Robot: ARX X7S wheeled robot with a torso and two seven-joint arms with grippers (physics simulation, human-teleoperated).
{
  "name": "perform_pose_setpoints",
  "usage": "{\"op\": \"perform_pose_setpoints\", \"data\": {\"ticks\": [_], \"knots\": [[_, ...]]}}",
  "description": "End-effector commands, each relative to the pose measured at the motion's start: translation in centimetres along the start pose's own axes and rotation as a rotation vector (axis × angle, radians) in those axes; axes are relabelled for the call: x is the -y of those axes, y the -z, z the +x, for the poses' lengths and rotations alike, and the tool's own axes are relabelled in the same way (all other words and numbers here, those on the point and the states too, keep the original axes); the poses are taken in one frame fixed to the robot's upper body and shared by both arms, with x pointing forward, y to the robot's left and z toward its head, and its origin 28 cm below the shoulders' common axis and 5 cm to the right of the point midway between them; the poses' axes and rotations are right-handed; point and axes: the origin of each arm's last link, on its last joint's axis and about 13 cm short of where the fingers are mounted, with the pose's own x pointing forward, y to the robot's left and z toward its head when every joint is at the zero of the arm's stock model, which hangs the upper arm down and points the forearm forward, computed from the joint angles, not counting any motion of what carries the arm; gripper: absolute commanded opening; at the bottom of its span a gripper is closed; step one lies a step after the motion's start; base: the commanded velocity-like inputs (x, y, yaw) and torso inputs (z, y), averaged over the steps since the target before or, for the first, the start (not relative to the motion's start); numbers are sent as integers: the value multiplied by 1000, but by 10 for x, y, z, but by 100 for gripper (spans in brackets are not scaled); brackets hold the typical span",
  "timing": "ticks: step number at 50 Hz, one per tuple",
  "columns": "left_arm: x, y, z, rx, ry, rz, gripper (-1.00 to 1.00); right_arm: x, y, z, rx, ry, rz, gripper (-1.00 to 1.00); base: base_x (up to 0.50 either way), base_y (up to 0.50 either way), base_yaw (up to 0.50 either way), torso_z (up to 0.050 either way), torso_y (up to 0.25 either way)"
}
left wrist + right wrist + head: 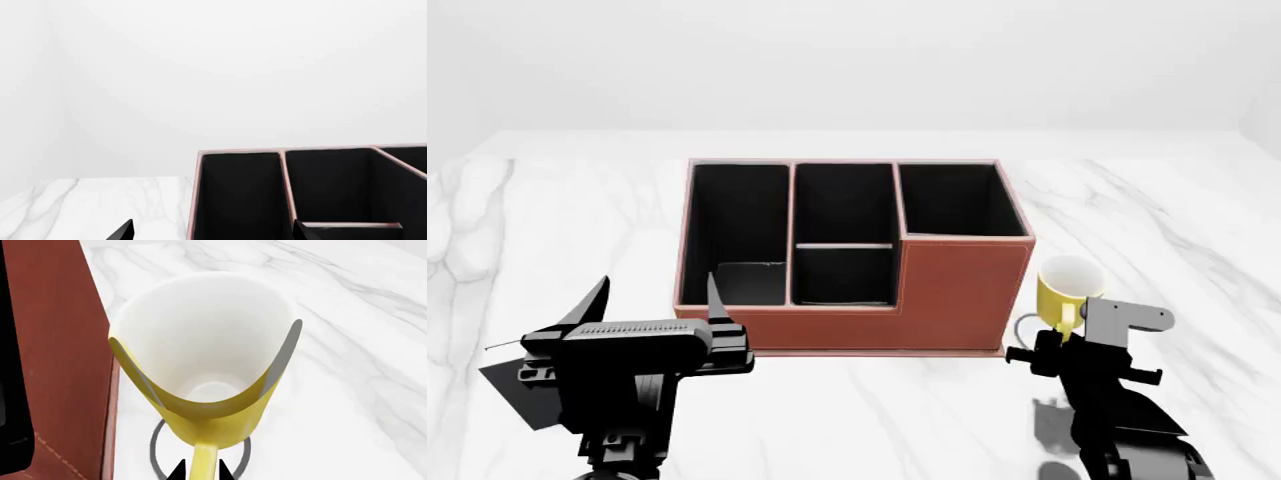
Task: Pick up the yellow and white mug and place it to the right of the caddy.
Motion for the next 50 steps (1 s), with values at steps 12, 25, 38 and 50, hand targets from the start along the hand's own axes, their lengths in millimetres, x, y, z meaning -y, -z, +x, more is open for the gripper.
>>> {"op": "perform_pose_setpoints", "data": {"ticks": [12,25,38,50], "knots": [[0,0,-1,1,-1,1,100,2,11,15,-60,-6,-12,-100,0,0,0,0,0],[0,0,-1,3,0,1,100,2,17,16,-101,-6,-11,-100,0,0,0,0,1],[0,-1,-1,3,0,2,100,3,22,14,-136,-4,-10,-100,0,0,0,0,0],[0,-1,-1,4,1,2,100,1,18,16,-85,-8,-7,100,0,0,0,0,0]]}}
